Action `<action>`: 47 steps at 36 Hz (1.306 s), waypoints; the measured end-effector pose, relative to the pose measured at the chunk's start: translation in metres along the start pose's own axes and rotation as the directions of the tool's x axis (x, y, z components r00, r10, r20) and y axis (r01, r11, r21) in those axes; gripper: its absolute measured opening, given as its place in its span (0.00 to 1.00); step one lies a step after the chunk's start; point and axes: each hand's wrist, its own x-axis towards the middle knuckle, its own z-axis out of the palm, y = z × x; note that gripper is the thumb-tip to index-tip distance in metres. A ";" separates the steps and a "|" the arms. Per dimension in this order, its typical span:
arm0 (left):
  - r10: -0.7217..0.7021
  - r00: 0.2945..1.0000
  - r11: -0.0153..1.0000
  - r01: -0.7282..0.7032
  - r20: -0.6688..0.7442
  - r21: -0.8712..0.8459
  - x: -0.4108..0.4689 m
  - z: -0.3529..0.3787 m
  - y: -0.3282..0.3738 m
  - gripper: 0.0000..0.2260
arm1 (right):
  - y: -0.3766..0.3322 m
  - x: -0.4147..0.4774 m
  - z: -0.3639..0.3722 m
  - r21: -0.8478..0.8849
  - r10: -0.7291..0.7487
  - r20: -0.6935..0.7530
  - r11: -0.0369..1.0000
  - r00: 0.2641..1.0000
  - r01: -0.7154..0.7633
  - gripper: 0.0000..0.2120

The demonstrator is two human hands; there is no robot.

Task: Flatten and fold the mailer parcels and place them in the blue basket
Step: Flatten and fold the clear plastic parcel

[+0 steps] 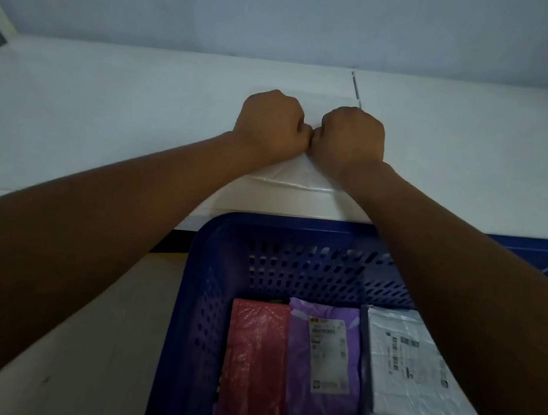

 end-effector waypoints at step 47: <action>-0.079 0.969 0.996 0.087 0.236 -0.022 -0.041 0.018 -0.011 0.31 | 0.006 -0.041 0.008 0.149 -0.106 0.226 0.986 0.968 0.074 0.30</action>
